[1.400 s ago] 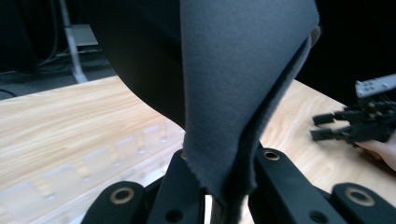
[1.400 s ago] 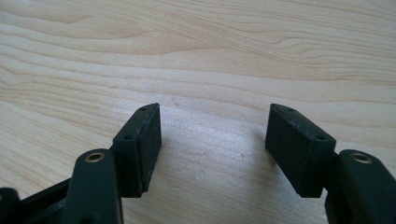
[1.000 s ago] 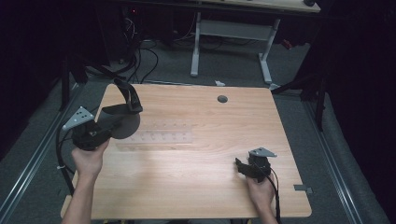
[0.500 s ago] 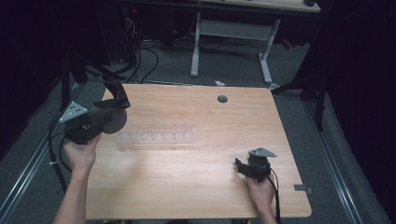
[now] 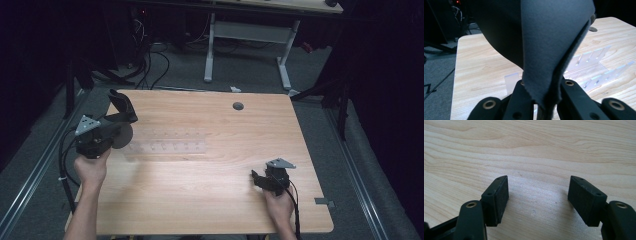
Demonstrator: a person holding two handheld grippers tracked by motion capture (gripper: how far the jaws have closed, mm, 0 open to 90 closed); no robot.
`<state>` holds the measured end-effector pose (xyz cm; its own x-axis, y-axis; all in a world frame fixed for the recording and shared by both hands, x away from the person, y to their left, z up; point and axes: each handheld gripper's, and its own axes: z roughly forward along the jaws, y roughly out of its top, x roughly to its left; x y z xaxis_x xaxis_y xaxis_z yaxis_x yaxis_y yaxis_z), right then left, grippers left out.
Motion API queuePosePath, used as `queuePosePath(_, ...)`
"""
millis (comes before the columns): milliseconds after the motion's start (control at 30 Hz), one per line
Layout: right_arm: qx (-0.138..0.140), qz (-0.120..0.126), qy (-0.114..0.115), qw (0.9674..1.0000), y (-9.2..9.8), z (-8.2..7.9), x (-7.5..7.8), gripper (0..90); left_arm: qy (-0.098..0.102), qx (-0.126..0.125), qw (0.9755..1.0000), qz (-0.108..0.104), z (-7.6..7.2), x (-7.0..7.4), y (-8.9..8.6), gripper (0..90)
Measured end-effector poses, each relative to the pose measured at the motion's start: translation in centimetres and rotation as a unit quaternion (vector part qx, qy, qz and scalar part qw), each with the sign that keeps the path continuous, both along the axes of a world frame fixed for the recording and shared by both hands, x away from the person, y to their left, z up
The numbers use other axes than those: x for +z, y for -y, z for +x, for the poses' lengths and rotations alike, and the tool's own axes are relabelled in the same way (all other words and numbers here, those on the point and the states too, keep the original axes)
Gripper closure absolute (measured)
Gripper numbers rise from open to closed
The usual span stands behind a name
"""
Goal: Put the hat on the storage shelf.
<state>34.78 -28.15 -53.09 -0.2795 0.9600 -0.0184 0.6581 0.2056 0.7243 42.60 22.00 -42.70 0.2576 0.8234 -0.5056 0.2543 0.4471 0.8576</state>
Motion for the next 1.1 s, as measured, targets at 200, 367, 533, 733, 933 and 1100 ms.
queuePosePath(200,0.001,0.000,0.000,1.0000,0.0,0.0,0.0,33.2,-0.005,0.010,0.9998,0.015,0.4,-0.9,0.3,86.0)
queuePosePath(367,0.003,-0.001,-0.001,1.0000,0.0,0.0,0.0,33.1,-0.003,0.015,0.9998,0.015,0.8,-1.5,0.7,86.0)
queuePosePath(533,0.003,-0.001,-0.001,1.0000,0.0,0.0,0.0,33.0,-0.007,0.016,0.9996,0.025,1.0,-2.5,1.1,86.0)
queuePosePath(733,0.002,0.000,-0.001,1.0000,0.0,-0.1,0.0,33.0,-0.009,0.017,0.9996,0.019,1.0,-3.3,1.1,85.8)
queuePosePath(933,0.002,0.000,-0.001,1.0000,0.0,-0.1,0.0,33.0,-0.016,0.013,0.9997,0.011,0.8,-4.0,0.9,85.2)
queuePosePath(1100,0.002,0.000,-0.001,1.0000,0.0,-0.1,0.0,33.0,-0.021,0.016,0.9996,-0.002,0.6,-4.2,0.5,80.7)
